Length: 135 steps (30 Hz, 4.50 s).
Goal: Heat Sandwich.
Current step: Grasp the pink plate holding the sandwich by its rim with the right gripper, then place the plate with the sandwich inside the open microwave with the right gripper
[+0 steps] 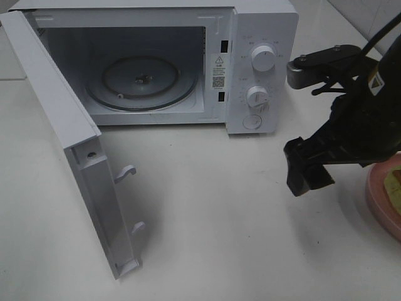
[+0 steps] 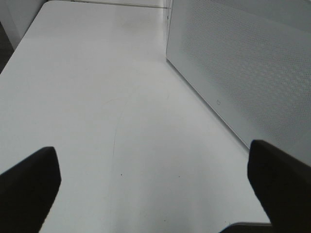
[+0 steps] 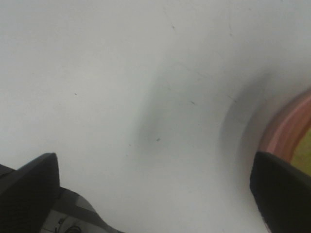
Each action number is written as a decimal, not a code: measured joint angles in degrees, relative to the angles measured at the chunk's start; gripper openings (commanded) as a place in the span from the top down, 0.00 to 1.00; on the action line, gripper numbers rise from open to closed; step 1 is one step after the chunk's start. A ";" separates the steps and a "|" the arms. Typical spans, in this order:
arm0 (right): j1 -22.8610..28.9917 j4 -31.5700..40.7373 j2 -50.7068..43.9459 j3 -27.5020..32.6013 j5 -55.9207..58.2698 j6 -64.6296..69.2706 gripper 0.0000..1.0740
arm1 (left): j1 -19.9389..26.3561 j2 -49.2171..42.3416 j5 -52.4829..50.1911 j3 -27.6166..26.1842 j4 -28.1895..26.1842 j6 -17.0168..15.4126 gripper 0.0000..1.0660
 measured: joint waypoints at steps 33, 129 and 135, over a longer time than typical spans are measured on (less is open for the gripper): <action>-16.21 -2.98 6.36 2.52 -0.23 -2.64 0.13 | 0.00 0.00 0.00 0.00 0.00 0.00 0.08; -8.54 -23.95 22.12 2.58 -1.83 16.04 1.00 | 0.00 0.00 0.00 0.00 0.00 0.00 0.08; -6.30 -24.35 20.05 2.58 -0.74 16.04 1.00 | 0.00 0.00 0.00 0.00 0.00 0.00 0.08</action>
